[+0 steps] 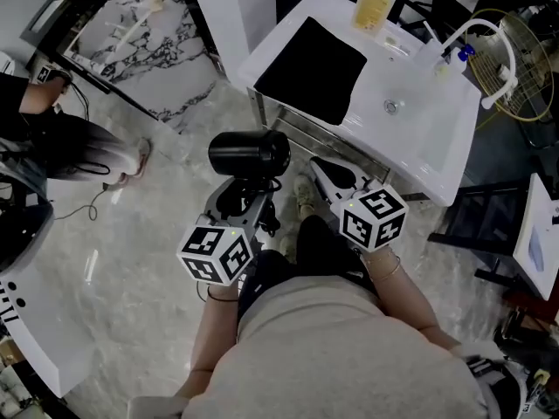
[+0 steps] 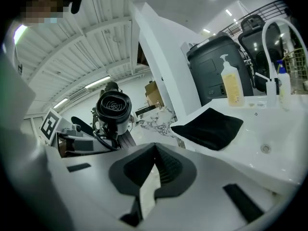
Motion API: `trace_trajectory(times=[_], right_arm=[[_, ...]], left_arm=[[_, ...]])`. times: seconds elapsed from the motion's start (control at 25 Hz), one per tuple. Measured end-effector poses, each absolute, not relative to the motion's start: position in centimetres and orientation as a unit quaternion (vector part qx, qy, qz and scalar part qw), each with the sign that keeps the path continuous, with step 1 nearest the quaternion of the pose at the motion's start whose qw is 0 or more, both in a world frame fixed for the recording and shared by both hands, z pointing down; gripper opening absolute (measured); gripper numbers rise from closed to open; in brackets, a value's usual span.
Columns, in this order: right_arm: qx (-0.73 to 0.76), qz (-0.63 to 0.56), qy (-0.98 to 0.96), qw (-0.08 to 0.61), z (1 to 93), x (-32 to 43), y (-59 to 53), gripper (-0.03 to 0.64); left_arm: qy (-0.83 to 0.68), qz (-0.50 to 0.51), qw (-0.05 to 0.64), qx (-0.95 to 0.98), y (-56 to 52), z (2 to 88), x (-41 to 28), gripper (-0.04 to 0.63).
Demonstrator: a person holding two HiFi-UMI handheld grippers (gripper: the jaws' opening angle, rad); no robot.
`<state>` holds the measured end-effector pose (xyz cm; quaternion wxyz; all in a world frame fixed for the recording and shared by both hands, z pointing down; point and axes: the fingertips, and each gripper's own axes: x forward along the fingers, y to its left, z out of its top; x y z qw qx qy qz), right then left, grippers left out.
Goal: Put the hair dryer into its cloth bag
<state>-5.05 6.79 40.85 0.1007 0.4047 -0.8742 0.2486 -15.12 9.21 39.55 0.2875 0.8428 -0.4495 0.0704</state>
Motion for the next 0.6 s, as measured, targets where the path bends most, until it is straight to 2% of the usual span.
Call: trace_trajectory(times=[0.6], right_arm=[[0.405,0.228,-0.870,0.167,43.3,-2.6,-7.4,-0.002]], left_arm=[[-0.456,0.098,0.307,0.830,-2.0,42.3,-14.1,0.201]])
